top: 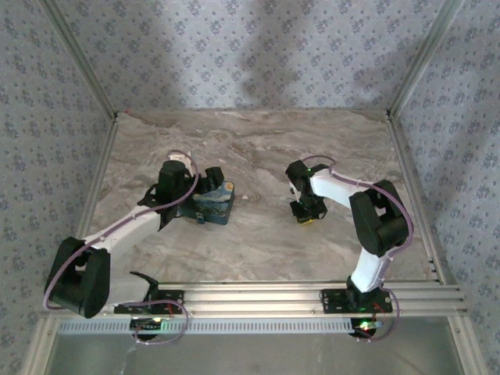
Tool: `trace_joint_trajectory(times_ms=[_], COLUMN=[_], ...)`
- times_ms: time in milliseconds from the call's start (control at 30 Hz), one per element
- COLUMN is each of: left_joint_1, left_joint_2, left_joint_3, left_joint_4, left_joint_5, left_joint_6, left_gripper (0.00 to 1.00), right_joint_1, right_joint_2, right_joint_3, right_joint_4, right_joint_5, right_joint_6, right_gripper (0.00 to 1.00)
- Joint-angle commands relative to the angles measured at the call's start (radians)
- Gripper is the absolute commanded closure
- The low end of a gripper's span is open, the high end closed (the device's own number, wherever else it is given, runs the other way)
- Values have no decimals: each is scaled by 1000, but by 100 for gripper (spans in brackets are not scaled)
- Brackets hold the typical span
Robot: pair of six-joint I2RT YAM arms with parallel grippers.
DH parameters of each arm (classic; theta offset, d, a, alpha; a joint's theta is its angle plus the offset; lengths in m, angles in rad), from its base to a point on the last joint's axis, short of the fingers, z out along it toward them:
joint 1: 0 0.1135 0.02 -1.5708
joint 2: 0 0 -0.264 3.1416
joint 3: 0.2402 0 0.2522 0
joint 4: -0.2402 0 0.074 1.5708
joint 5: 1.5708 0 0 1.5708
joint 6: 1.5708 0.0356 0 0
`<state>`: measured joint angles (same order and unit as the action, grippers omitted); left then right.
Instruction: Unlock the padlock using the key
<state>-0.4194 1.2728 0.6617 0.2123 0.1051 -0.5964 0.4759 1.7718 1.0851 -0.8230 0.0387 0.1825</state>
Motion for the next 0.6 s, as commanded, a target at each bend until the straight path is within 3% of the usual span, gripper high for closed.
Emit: trace_joint_trajectory(times_ms=[0,233,400,567], left_joint_1=[-5,-5,-11,-40], left_joint_2=[0,-19,-36,-31], left_joint_3=[32,18,20,41], left_joint_4=[12,45,67,93], left_joint_5=[12,40,66,98], left_joint_6=[-5,-4,-29,-70], left_gripper=[2,2,2,3], right_joint_1=[1,-46,-160,-267], right_joint_2=[-6,-76,-194,-332], right_joint_3=[-7,-66,-175,-328], right_joint_4=[-24,51,230,530], right_joint_5=[-6,-121,-377,-607], right_joint_6=[4,23,119,359], right_gripper=[95,100,100,100])
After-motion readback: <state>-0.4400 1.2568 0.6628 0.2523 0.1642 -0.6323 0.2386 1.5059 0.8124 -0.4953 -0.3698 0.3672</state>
